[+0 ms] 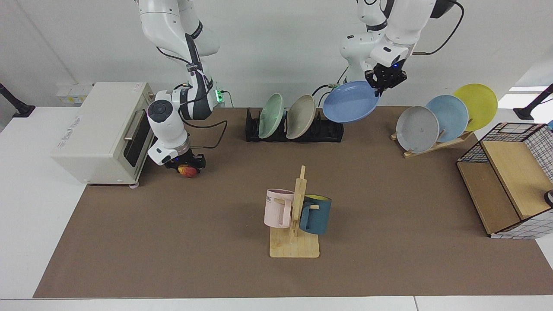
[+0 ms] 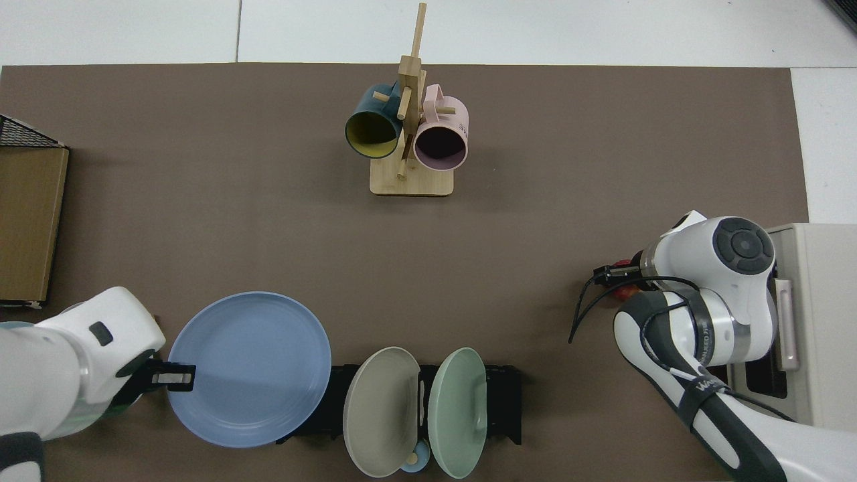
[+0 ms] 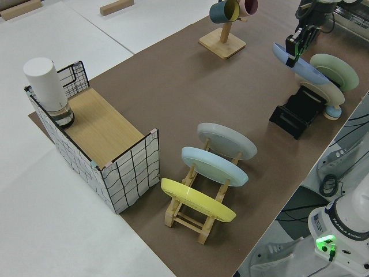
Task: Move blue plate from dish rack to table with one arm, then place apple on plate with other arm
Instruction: 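Lift the blue plate out of the rack with the left gripper, then lower the blue plate onto the table center and open the left gripper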
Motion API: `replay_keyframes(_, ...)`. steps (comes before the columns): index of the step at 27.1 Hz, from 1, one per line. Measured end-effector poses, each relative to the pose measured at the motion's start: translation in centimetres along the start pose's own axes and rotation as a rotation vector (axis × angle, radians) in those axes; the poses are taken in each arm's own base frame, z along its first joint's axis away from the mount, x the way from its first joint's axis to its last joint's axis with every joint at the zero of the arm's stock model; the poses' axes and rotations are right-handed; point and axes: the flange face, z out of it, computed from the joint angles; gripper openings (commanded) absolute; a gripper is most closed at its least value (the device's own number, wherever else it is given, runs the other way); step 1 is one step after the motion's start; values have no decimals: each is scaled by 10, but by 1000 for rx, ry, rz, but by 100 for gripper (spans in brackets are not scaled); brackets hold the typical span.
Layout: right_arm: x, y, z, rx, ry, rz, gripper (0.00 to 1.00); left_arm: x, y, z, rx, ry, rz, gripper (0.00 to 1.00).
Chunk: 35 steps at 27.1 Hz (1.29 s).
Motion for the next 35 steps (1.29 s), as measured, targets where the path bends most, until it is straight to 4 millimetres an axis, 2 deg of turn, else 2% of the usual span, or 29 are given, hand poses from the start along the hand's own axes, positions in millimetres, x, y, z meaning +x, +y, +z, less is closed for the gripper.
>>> replay_keyframes(3, 1, -3, -2, 0, 3, -5, 0, 16, -21, 7, -74, 23, -21, 0)
replay_keyframes(6, 1, -6, -8, 1, 7, -10, 0, 35, -33, 25, -114, 16, -38, 0)
replay_keyframes(11, 4, -7, -32, 4, 10, -12, 0, 72, -32, 57, -213, -5, -59, 0)
replay_keyframes(17, 3, -5, -80, 9, 0, -3, 0, 110, -25, 100, -330, -44, -110, 0)
replay_keyframes(21, 2, -4, -108, 12, -1, 14, 0, 130, -8, 134, -369, -66, -145, 0)
replay_keyframes(27, -1, -2, -133, 17, 14, 18, 0, 148, 45, 181, -387, -81, -163, 0)
replay_keyframes(31, -4, -1, -149, 19, 12, 19, 0, 154, 77, 199, -397, -64, -167, 0)
replay_keyframes(35, -5, 1, -170, 19, 1, 21, 0, 156, 97, 212, -405, -44, -177, 0)
